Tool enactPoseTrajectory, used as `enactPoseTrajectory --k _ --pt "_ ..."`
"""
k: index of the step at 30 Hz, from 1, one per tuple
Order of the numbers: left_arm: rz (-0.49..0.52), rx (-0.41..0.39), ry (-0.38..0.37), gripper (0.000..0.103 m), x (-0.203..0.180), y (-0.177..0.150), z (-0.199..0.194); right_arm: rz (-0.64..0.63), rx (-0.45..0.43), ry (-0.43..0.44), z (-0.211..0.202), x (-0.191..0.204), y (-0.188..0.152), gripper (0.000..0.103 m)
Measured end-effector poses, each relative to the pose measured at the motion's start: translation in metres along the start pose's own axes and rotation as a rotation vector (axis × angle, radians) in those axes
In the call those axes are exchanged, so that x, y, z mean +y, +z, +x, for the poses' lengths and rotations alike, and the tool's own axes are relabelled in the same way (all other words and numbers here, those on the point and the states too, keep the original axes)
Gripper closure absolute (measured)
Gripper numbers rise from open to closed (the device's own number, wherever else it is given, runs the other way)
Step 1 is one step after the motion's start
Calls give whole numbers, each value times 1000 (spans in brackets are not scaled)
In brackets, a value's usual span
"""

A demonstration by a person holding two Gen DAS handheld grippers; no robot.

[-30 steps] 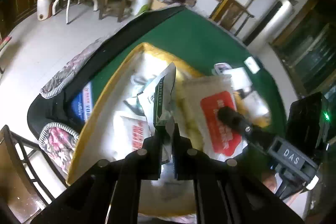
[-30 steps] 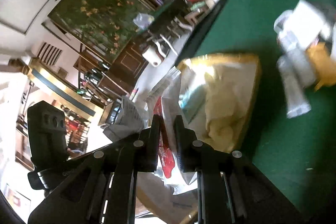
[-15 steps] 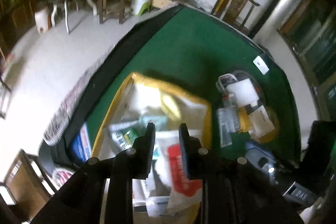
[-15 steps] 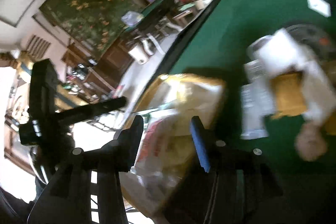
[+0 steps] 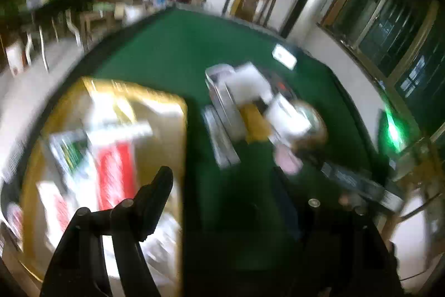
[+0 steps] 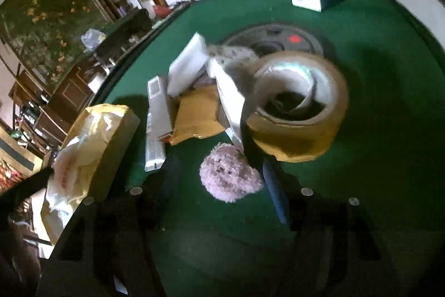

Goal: Organize soft objects
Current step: 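Move the right tool toward the pink plush ball while the left returns to the pile, then grasp the pink plush ball with the right tool while the left grasps the silver tube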

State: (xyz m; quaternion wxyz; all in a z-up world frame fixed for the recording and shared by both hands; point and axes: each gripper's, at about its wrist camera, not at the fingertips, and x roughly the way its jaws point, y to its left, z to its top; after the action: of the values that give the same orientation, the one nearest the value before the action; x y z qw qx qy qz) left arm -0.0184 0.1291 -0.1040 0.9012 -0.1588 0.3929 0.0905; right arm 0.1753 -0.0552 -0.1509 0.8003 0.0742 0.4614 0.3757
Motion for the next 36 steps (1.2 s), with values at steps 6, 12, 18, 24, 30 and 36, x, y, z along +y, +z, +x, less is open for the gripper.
enactPoseTrajectory --k 6,12,18,24,30,36 --pt "0 125 -13 31 -12 -11 31 42 32 -109 31 -1 -3 58" --pt "25 180 19 31 -22 1 63 87 -31 -54 14 -7 -22 74" --pt "25 261 37 32 -37 19 110 73 -171 63 -5 -6 -44 75" --pt "5 299 139 52 -32 26 148 159 -198 85 -6 -24 -47 75" --pt "46 253 231 75 -33 21 155 173 -192 84 -8 -25 -52 75" --pt "57 248 156 88 -30 -1 126 137 -193 81 -9 -18 -54 75"
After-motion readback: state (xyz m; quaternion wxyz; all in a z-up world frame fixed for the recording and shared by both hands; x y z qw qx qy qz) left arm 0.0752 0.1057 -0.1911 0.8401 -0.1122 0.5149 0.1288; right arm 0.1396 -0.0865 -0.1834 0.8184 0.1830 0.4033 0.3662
